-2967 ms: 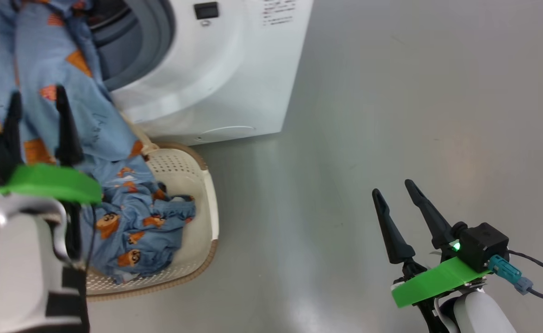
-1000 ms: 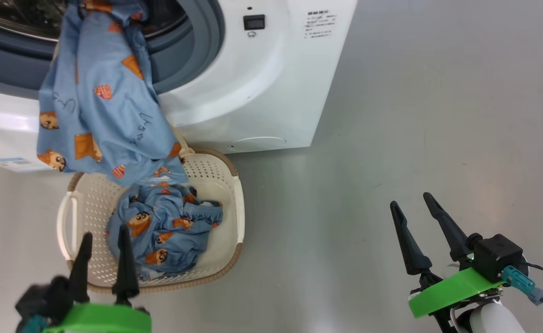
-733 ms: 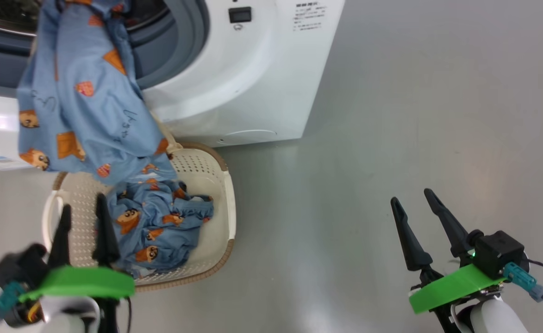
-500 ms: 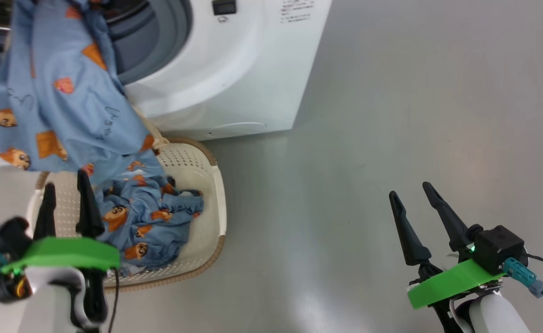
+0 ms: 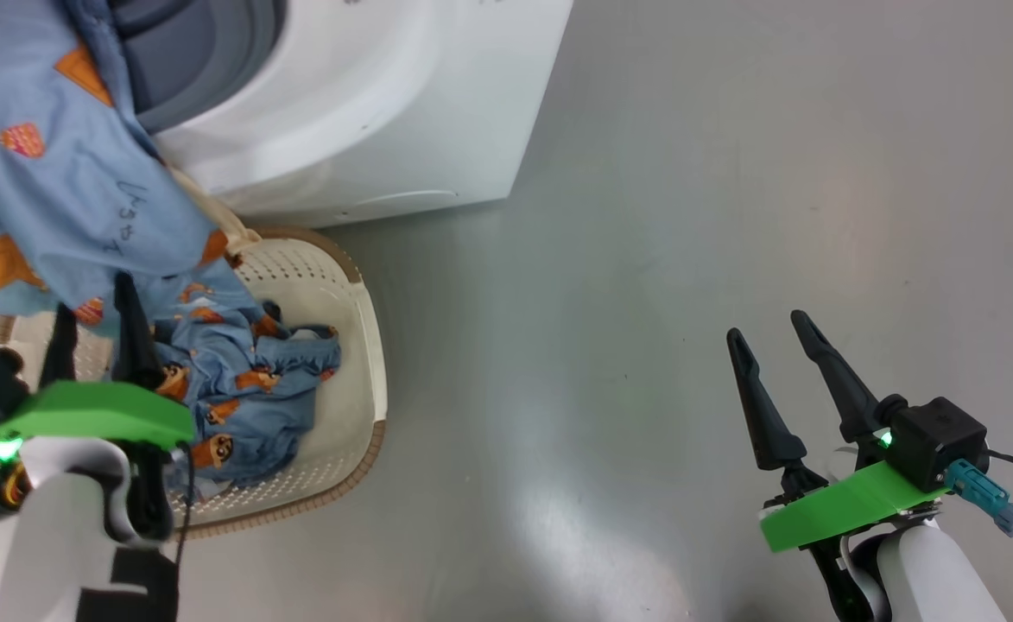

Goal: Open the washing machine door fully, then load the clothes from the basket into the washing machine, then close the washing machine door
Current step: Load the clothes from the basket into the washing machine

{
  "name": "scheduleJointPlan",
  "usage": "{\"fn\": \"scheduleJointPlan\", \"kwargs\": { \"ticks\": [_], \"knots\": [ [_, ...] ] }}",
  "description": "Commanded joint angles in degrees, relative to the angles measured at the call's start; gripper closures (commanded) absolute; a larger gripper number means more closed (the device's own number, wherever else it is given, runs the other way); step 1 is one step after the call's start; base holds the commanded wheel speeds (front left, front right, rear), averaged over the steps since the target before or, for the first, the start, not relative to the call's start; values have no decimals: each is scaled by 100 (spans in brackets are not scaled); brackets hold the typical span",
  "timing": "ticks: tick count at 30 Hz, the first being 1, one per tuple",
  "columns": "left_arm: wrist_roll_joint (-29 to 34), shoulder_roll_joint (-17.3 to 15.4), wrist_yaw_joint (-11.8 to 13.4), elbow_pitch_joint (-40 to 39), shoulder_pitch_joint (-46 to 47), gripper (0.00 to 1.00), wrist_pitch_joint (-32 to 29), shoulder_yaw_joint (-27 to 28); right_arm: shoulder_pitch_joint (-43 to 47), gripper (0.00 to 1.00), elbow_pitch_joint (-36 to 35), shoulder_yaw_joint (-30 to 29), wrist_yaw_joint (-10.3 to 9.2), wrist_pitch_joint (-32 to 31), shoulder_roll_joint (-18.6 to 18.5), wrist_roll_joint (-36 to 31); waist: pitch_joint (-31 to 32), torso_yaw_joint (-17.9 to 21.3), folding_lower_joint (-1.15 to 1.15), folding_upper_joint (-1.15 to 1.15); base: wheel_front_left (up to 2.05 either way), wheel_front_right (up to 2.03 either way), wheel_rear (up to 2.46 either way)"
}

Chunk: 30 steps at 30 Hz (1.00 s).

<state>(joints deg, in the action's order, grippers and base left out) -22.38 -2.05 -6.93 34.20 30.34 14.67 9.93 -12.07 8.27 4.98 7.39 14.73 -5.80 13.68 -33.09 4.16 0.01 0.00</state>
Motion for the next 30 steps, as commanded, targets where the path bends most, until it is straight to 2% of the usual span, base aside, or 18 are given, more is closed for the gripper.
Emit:
{"fn": "scheduleJointPlan", "kwargs": {
  "ticks": [1, 14, 22, 30],
  "knots": [
    [59, -226, -35, 3, 91, 0, 33, 208, -3, 0, -133, 137, 10, 27, -28, -69, -105, 39, -1, 0, 0, 0, 0],
    [146, -391, -54, 373, 892, 0, 33, 412, -162, 0, -211, 302, 10, 27, -177, -89, -497, 146, -1, 0, 0, 0, 0],
    [453, -329, -55, 297, 1264, 0, 33, 572, -194, 0, -272, 286, 10, 27, -225, -81, -748, 201, -1, 0, 0, 0, 0],
    [831, -229, -56, -5, 1652, 0, 33, 976, -241, 0, -361, 215, 10, 27, -274, -97, -995, 201, -1, 0, 0, 0, 0]
  ]
}}
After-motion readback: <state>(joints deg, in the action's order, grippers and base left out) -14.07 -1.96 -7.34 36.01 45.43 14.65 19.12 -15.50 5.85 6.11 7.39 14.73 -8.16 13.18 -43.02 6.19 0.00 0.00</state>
